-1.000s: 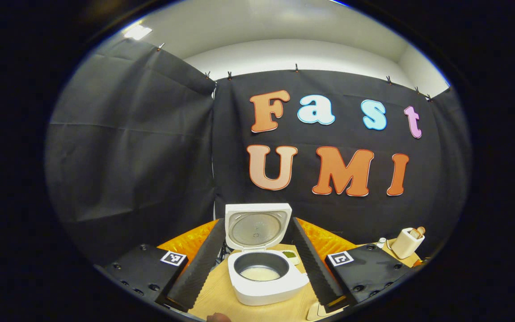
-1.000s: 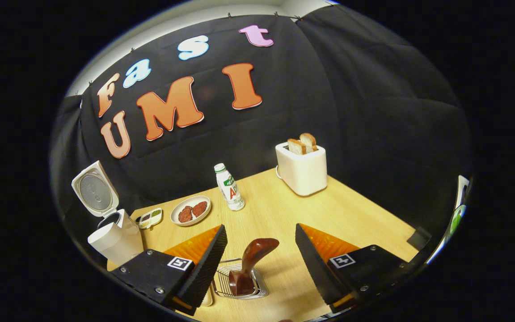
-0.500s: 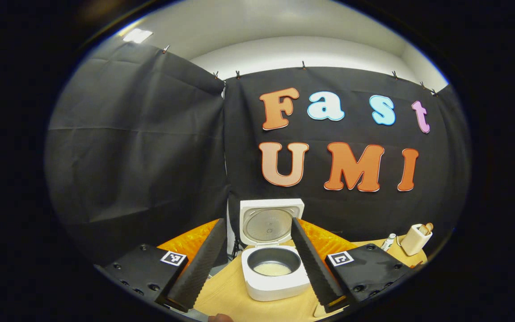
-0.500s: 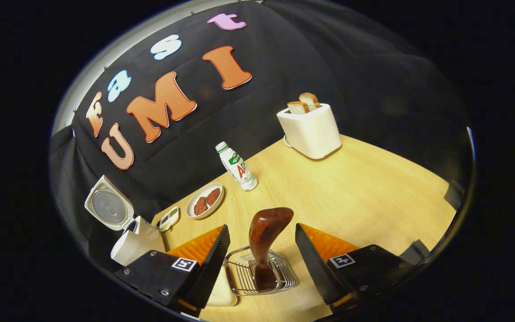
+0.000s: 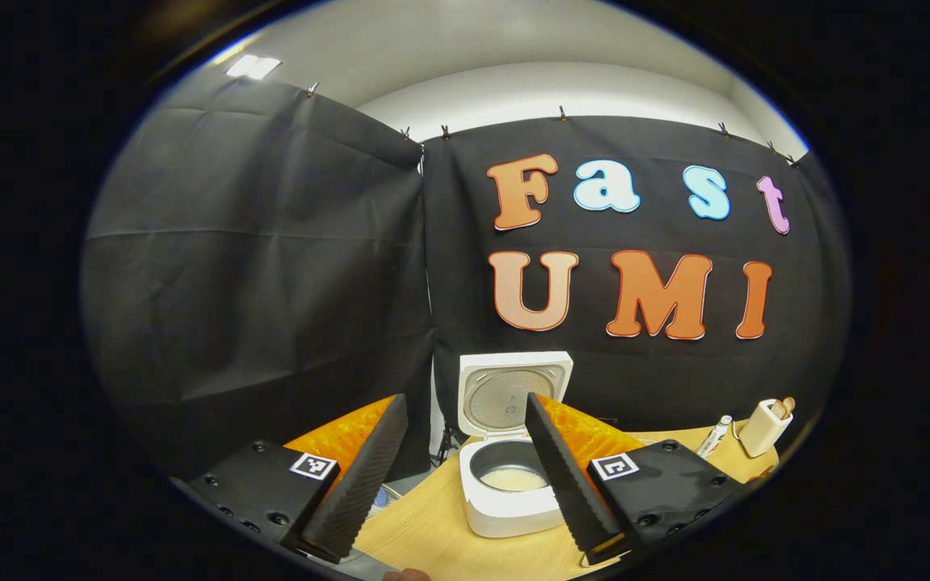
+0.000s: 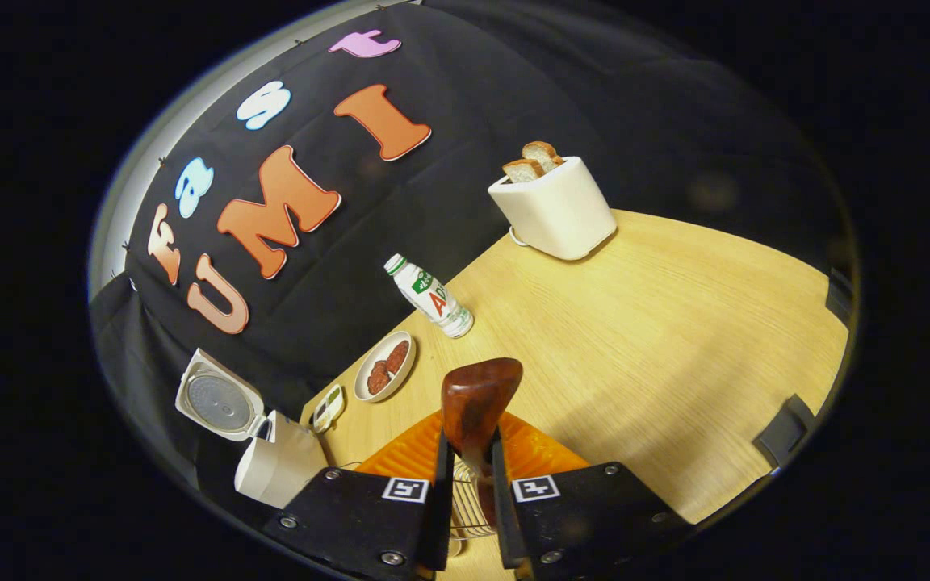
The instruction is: Close the left gripper, press the button to open the rice cooker; take a wooden spoon from the chopstick holder with the right hand, scoop a spoonful of rice and pour it into the rice cooker, then put the wooden spoon back into the chopstick holder.
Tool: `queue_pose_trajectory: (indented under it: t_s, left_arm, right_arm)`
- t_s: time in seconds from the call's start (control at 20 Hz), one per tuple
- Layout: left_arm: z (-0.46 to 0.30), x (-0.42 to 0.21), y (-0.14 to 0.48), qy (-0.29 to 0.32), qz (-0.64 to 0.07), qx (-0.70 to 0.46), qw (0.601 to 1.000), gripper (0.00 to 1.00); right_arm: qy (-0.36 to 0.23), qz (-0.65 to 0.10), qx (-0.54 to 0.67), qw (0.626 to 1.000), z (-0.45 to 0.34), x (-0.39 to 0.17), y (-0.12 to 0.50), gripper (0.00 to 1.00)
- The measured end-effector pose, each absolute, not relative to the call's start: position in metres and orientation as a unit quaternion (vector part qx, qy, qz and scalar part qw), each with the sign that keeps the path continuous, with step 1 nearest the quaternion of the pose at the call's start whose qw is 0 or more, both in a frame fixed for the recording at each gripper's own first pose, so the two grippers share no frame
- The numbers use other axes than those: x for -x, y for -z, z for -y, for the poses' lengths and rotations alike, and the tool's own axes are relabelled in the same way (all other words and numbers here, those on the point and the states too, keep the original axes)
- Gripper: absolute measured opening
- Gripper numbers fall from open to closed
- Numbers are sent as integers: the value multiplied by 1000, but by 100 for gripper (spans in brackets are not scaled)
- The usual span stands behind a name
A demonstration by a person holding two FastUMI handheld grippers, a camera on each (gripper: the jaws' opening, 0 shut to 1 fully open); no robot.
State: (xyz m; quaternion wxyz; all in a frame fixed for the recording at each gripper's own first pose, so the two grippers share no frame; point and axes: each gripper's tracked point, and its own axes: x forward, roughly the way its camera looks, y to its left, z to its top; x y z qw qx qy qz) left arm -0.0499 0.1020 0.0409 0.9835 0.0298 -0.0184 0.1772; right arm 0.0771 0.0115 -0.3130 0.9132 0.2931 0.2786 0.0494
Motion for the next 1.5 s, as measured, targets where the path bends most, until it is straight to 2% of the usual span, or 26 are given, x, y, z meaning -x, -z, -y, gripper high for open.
queue_pose_trajectory:
  t_s: [0.25,0.45,0.8,1.05,1.25,1.5]
  left_arm:
    - [-103,47,-32,-169,8,-26,985,100]
    - [-104,40,-29,-157,7,-25,987,99]
    - [-119,23,-25,-141,6,-13,990,99]
    - [-132,19,-26,-121,9,-18,992,99]
    - [-147,18,-23,-112,3,-15,994,99]
    - [-161,14,-19,-110,-1,-20,994,99]
  right_arm:
    - [-47,-274,-247,928,-11,-80,306,9]
    - [-51,-245,-214,944,-11,-85,274,2]
    - [-64,-197,-154,966,-27,-81,201,2]
    - [-106,-157,-119,975,-72,-65,158,2]
    - [-140,-141,-61,978,-117,-53,152,2]
    - [-176,-151,-32,972,-170,-40,180,2]
